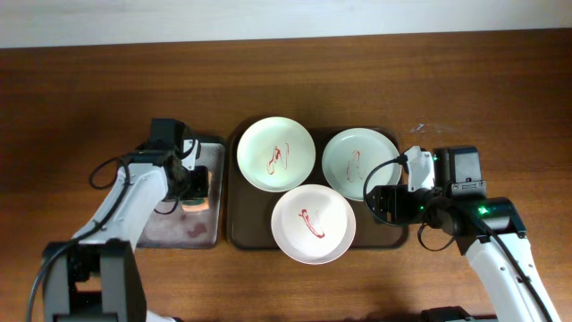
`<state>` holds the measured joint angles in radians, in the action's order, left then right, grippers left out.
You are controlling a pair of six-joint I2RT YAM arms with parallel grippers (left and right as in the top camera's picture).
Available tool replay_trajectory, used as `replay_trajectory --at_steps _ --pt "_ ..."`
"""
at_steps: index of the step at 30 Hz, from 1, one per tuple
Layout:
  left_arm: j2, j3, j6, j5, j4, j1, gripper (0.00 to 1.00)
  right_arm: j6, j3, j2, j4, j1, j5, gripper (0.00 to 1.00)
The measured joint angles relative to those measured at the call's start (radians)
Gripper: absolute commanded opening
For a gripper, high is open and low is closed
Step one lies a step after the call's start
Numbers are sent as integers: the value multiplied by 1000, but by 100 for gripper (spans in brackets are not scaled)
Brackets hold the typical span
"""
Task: Clean dirty plates on tray and stack at the side
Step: 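Grasp the green-and-orange sponge with the left gripper, then grasp the rim of the front white plate with the right gripper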
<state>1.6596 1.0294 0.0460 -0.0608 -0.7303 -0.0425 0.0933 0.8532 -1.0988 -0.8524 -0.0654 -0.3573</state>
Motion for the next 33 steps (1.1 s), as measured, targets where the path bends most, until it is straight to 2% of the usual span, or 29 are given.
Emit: replay_trajectory --at_steps 6,8,13,17,18,21,26,30,31,33 --pt "-8 -61 4 -38 26 0 4 0 0 0 1 0 0 96" --pt "-6 -100 12 -41 55 0 0 0 0 0 0 0 0 95" --pt "-10 -100 27 -44 51 0 0 0 1 -18 -32 0 0 88" --pt "-115 -75 27 -44 35 0 1 0 2 -109 -58 0 -1 85" --pt "-146 -71 27 -44 34 0 5 0 2 -141 -60 -5 -1 85" --pt "-186 -69 28 -44 31 0 5 2 2 -239 -47 -72 -9 77" --pt "-186 -68 30 -44 26 0 2 65 2 -432 80 -176 -16 49" --pt "-186 -68 30 -44 19 0 4 117 3 -522 155 -177 -16 49" --pt "-186 -68 30 -44 19 0 13 120 3 -532 155 -177 -16 49" --pt "-186 -68 32 -44 16 0 19 121 3 -533 155 -177 -16 48"
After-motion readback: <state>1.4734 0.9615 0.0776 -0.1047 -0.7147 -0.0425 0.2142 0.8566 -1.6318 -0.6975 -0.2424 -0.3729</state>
